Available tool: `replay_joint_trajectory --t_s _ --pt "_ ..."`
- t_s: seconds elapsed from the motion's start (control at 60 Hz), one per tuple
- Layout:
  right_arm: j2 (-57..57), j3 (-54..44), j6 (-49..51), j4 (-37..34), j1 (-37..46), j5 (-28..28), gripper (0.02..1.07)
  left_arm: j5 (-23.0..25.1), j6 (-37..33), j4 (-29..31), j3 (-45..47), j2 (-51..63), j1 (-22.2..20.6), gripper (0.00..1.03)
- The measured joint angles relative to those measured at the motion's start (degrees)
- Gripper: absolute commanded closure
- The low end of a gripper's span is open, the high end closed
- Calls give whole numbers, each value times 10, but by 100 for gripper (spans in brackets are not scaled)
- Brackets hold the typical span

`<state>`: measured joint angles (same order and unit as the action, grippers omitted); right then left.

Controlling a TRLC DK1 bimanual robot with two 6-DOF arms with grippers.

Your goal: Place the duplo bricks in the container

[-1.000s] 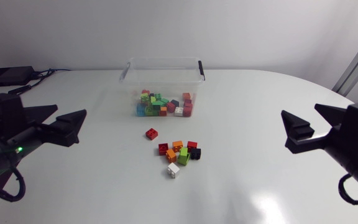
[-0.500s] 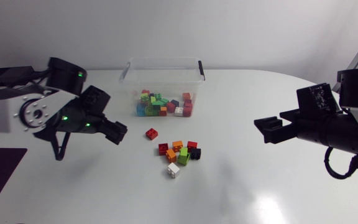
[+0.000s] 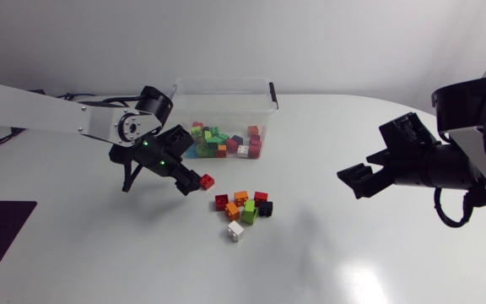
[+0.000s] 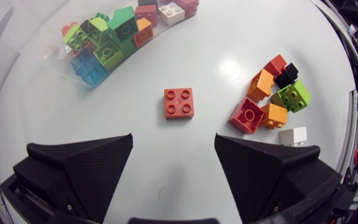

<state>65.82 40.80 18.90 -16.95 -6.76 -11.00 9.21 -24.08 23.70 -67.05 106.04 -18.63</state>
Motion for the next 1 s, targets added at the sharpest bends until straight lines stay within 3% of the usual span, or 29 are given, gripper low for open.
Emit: replay_joint_trajectory --t_s 0.117,0.367,0.483,0.65,0.95,1.0 --pt "31 4 44 3 -19 7 8 0 0 0 -24 32 0 21" --pt "77 12 99 -8 -86 -21 8 7 0 -4 -52 69 -5 29" --pt "107 31 110 -11 -98 -21 8 8 0 -10 -64 83 -10 39" --pt "149 53 114 -11 -115 -21 8 9 0 -13 -76 104 -18 39" --pt "202 72 172 -9 -150 -21 8 16 -2 -21 -81 125 -25 70" --pt "215 81 188 -9 -153 -21 8 25 -5 -23 -81 125 -25 71"
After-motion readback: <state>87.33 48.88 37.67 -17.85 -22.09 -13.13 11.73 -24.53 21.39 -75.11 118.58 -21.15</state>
